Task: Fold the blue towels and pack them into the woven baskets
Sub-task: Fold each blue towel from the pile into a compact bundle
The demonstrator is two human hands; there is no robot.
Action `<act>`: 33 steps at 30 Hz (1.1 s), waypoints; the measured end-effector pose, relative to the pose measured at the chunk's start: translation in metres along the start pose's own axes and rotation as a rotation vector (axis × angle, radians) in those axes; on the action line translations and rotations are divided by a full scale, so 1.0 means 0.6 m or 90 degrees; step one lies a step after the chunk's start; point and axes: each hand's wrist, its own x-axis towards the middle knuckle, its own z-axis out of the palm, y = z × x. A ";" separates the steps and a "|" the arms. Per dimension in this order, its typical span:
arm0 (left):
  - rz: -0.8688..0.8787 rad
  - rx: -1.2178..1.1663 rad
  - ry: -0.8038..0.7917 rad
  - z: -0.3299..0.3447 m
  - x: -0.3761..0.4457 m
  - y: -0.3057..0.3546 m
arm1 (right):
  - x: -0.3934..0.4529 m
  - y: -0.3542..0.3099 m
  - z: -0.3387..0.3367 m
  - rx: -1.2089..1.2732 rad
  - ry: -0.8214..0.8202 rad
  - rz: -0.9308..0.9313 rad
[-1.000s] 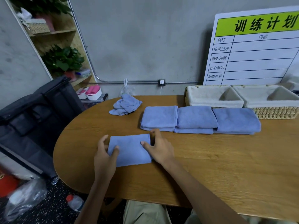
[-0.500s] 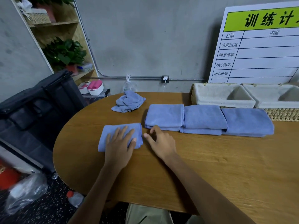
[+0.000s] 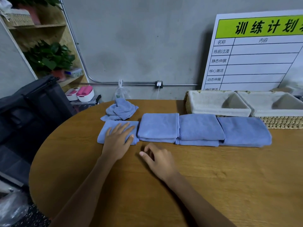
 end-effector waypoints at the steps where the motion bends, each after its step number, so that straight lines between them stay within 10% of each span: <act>1: 0.004 0.002 0.003 0.001 0.003 -0.002 | 0.000 0.001 0.000 0.007 0.003 -0.002; 8: -0.077 -0.138 0.230 -0.043 0.080 -0.030 | 0.001 0.006 0.002 0.055 0.013 0.002; 15: -0.229 -0.122 0.060 -0.026 0.216 -0.065 | -0.002 0.007 -0.004 0.088 0.012 0.012; 20: -0.328 -0.156 0.224 -0.068 0.243 -0.044 | -0.003 0.001 -0.007 0.132 0.009 0.028; 25: -0.097 -0.334 0.472 -0.215 0.198 0.026 | 0.004 -0.022 -0.061 0.309 0.007 0.031; 33: 0.085 -0.451 0.285 -0.238 -0.057 0.299 | -0.031 -0.047 -0.235 0.688 0.014 0.135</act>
